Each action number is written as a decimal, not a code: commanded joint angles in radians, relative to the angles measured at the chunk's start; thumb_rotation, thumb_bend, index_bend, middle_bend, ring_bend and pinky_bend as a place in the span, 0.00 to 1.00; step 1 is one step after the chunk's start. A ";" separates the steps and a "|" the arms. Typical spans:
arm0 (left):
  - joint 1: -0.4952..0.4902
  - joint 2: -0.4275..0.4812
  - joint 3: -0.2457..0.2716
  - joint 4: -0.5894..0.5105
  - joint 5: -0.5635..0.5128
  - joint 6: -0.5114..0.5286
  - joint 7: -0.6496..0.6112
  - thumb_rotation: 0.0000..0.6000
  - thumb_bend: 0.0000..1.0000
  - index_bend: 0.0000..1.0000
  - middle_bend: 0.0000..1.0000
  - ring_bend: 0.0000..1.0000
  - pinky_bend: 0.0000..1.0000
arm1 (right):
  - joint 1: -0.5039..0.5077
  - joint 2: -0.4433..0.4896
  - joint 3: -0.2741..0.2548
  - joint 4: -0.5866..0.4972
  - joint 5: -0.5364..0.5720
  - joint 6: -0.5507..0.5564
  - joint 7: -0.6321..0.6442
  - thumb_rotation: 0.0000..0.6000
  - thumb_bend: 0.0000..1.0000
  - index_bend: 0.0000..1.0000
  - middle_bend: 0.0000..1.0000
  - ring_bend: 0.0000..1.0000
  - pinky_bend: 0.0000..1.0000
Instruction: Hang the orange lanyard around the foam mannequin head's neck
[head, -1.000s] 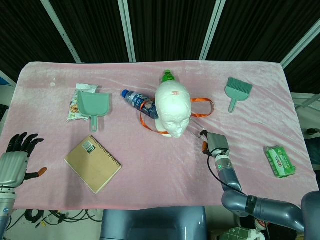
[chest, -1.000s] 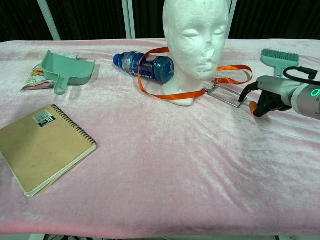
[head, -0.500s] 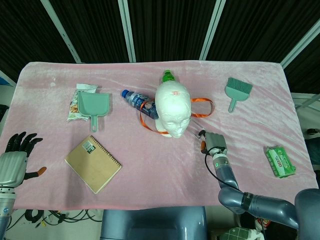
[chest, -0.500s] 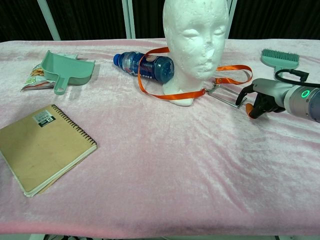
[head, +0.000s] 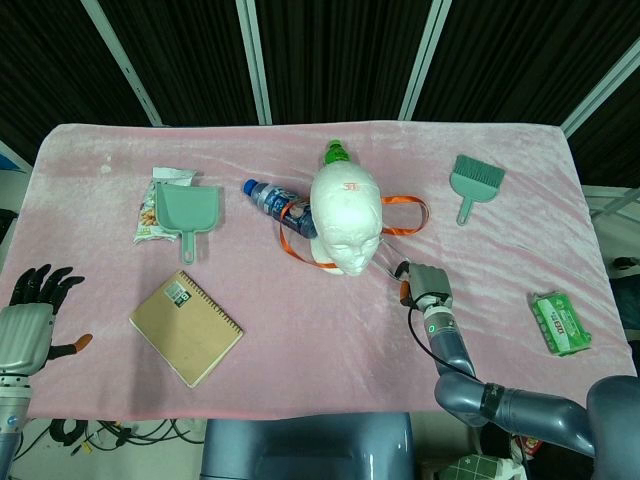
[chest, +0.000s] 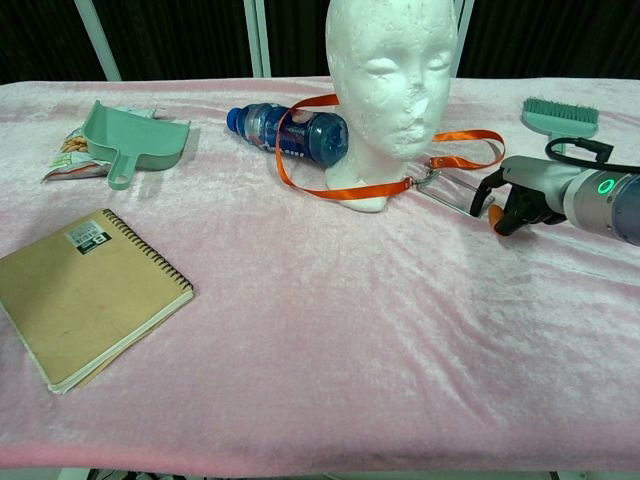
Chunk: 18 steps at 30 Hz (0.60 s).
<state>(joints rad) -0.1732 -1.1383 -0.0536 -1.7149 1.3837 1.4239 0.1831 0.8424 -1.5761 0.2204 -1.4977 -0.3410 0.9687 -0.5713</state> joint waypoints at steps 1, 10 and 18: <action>0.002 0.000 -0.001 0.001 0.000 0.002 -0.001 1.00 0.07 0.21 0.12 0.00 0.00 | -0.001 0.003 -0.002 -0.003 0.002 0.000 0.000 1.00 0.71 0.39 1.00 1.00 0.97; 0.006 -0.002 -0.003 0.003 0.002 0.002 0.000 1.00 0.07 0.22 0.12 0.00 0.00 | -0.008 0.017 -0.008 -0.026 -0.009 0.005 0.009 1.00 0.71 0.41 1.00 1.00 0.97; 0.009 -0.005 -0.003 0.004 0.004 0.002 0.006 1.00 0.07 0.22 0.12 0.00 0.00 | -0.015 0.038 -0.025 -0.061 -0.015 0.004 0.009 1.00 0.71 0.41 1.00 1.00 0.97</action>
<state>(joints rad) -0.1641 -1.1429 -0.0571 -1.7113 1.3881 1.4265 0.1890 0.8282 -1.5393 0.1973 -1.5572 -0.3554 0.9730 -0.5620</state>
